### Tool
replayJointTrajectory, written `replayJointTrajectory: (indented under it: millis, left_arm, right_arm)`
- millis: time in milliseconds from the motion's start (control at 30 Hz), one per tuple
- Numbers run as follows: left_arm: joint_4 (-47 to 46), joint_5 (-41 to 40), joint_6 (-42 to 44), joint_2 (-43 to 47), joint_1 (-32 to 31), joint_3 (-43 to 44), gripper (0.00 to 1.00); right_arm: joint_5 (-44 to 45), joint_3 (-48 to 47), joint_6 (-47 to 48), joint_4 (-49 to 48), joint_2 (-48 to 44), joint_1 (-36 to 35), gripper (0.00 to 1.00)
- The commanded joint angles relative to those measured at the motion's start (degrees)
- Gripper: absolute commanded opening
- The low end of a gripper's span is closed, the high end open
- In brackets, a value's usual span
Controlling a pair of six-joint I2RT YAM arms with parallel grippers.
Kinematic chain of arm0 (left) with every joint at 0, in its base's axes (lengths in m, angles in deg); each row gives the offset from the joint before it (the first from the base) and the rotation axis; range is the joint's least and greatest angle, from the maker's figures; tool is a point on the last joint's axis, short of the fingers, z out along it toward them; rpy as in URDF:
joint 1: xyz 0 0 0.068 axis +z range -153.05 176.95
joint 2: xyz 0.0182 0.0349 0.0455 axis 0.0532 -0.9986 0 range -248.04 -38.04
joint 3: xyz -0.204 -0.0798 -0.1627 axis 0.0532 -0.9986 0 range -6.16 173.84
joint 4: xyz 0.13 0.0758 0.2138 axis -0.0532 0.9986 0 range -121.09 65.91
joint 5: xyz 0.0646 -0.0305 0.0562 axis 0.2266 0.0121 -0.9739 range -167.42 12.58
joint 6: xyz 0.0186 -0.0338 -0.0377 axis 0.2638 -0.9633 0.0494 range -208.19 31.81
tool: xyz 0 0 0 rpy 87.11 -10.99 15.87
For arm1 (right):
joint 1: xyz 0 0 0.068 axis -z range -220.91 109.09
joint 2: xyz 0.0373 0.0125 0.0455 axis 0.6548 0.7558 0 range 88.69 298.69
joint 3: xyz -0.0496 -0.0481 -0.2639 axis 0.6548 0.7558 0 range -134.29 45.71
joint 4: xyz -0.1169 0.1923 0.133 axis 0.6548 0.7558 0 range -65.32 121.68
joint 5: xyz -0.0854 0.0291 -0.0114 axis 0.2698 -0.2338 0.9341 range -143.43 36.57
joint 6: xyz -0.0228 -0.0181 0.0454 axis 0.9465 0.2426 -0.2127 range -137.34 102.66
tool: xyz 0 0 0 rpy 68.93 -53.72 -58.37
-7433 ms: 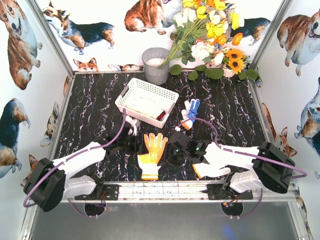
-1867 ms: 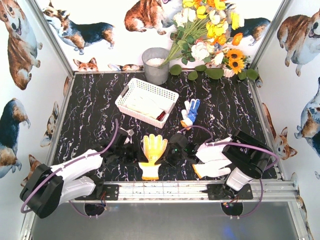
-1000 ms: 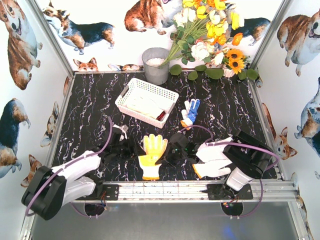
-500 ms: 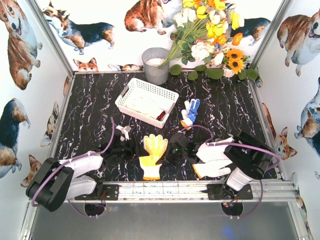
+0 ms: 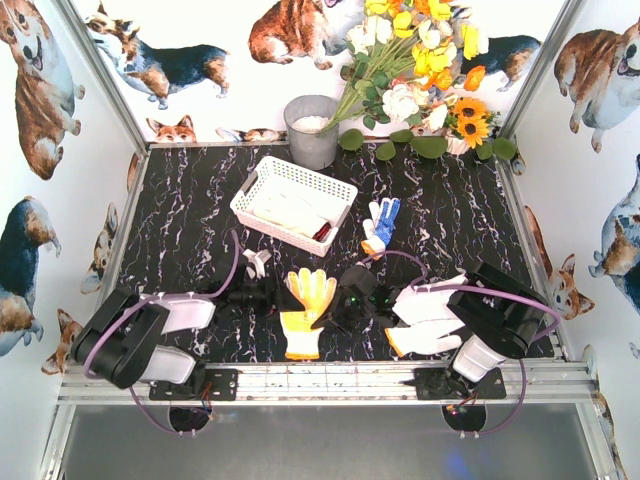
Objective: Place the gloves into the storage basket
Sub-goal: Pair the glove with the glove.
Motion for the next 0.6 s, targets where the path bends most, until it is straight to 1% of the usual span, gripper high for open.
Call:
replayJointTrajectory:
  millis: [0, 167, 267, 367, 467, 567]
  left_arm:
    - [9.00, -7.72, 5.21, -6.76, 0.68, -2.42, 0.59]
    - [7.90, -7.96, 7.39, -10.97, 1.84, -0.45, 0.56]
    - [7.18, -7.75, 8.13, -13.05, 2.12, 0.34, 0.51]
    - [6.37, -7.38, 8.41, -13.15, 2.85, 0.12, 0.46]
    - [6.02, -7.45, 9.17, -13.06, 3.28, 0.39, 0.37]
    - [6.06, -7.29, 9.38, -11.82, 3.44, 0.42, 0.22]
  right_arm:
    - [2.07, 0.04, -0.06, -0.90, 0.12, 0.29, 0.00]
    - [1.42, -0.95, 0.92, 0.63, 0.66, 0.37, 0.00]
    - [1.39, -1.13, 0.95, 0.81, 0.90, 0.44, 0.00]
    - [1.63, -1.24, 0.95, 0.85, 0.69, 0.46, 0.00]
    - [1.68, -1.82, 1.59, 1.87, 0.65, 0.54, 0.00]
    - [1.76, -2.10, 2.17, 3.18, 0.20, 0.55, 0.00]
